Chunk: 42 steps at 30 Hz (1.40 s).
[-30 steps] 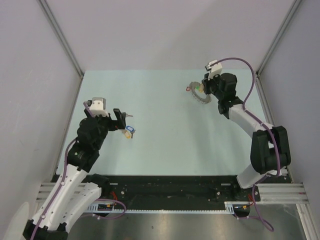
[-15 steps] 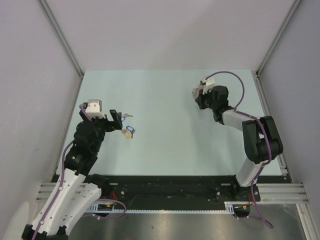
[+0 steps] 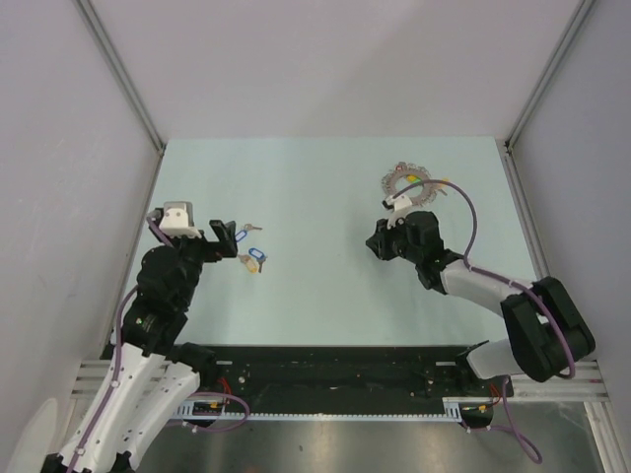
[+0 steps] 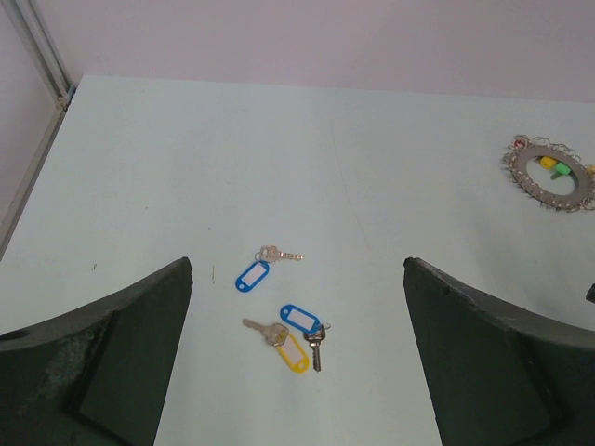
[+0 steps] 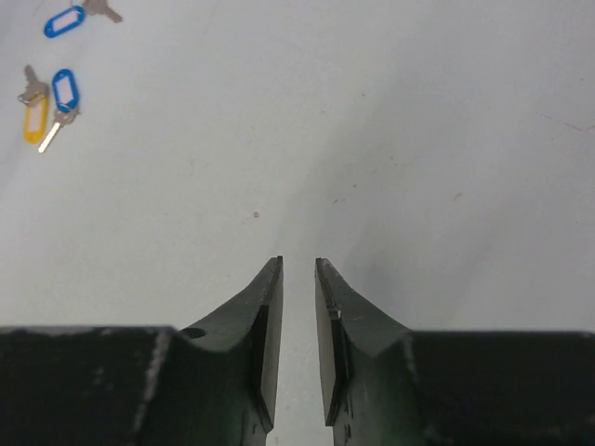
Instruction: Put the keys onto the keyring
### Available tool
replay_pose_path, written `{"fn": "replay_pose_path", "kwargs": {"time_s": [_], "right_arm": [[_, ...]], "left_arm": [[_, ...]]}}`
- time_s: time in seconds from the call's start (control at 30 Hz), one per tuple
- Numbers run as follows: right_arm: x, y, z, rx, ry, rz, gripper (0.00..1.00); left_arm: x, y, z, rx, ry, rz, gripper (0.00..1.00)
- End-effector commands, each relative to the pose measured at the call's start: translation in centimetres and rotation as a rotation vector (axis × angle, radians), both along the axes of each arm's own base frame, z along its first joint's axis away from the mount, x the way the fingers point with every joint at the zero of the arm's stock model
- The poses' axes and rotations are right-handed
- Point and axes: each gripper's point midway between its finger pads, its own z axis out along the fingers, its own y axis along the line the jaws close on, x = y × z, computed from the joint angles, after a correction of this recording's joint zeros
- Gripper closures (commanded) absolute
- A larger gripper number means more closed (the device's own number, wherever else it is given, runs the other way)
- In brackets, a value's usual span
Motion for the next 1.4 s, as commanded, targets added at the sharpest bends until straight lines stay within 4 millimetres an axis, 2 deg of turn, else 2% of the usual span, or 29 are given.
{"fn": "replay_pose_path", "kwargs": {"time_s": [0.0,0.03,0.07,0.1,0.13,0.17,0.2,0.23,0.27,0.3,0.33,0.4,0.43,0.53,0.57,0.63,0.77,1.03,1.13,1.37], "right_arm": [[-0.6,-0.4,4.4,0.064,-0.074,-0.063,0.71],[-0.7,-0.8,5.1,0.07,-0.086,-0.075,0.61],[-0.8,-1.1,6.0,0.076,-0.104,-0.089,0.54],[-1.2,-1.7,7.7,0.089,-0.142,-0.11,0.5],[-1.3,-2.2,8.4,0.091,-0.158,-0.129,0.36],[-1.5,-2.8,9.5,0.094,-0.183,-0.148,0.35],[-1.5,-3.8,9.9,0.081,-0.191,-0.191,0.34],[-2.1,-4.5,12.0,0.109,-0.242,-0.206,0.26],[-2.3,-5.8,12.4,0.095,-0.25,-0.262,0.13],[-2.2,-7.1,13.2,0.085,-0.279,-0.322,0.1],[-2.9,-8.2,15.1,0.108,-0.331,-0.36,0.01],[-3.6,-10.5,16.4,0.094,-0.372,-0.446,0.0],[-4.4,-11.4,17.9,0.112,-0.418,-0.471,0.0],[-5.8,-13.6,19.7,0.119,-0.481,-0.545,0.0],[-6.8,-14.7,21.5,0.158,-0.535,-0.582,0.0],[-8.0,-15.8,22.4,0.18,-0.564,-0.611,0.0],[-11.8,-17.6,25.9,0.263,-0.718,-0.601,0.0],[-15.4,-19.8,27.0,0.275,-0.834,-0.618,0.0],[-15.9,-20.1,26.7,0.213,-0.838,-0.608,0.0],[-15.3,-20.4,24.4,0.134,-0.76,-0.622,0.0]], "left_arm": [[-0.4,0.3,1.4,-0.022,-0.068,0.006,0.0],[-0.5,0.3,1.6,-0.026,-0.078,0.001,0.0],[-0.8,0.3,1.7,-0.032,-0.09,0.0,0.0],[-0.9,0.4,1.7,-0.038,-0.094,0.0,0.0],[-1.1,0.4,1.6,-0.041,-0.094,0.0,0.0],[-1.2,0.6,1.4,-0.04,-0.092,0.007,0.0],[-1.5,0.8,1.5,-0.043,-0.1,0.014,0.0],[-1.7,0.9,1.5,-0.047,-0.103,0.015,0.0],[-1.9,1.0,1.3,-0.045,-0.102,0.014,0.0],[-2.3,1.1,1.7,-0.054,-0.126,0.014,0.0],[-2.6,1.2,1.9,-0.064,-0.137,0.017,0.0],[-3.3,1.5,2.6,-0.09,-0.178,0.019,0.0],[-3.5,1.5,2.8,-0.091,-0.188,0.016,0.0],[-4.1,2.2,2.9,-0.097,-0.217,0.041,0.0],[-4.2,2.3,2.8,-0.095,-0.219,0.045,0.0],[-4.3,2.8,2.9,-0.099,-0.228,0.07,0.0],[-4.8,3.4,3.1,-0.117,-0.248,0.097,0.0],[-4.9,3.8,3.1,-0.108,-0.256,0.114,0.0],[-4.9,4.1,3.0,-0.101,-0.254,0.128,0.0],[-4.8,4.6,2.7,-0.097,-0.251,0.158,0.0]]}}
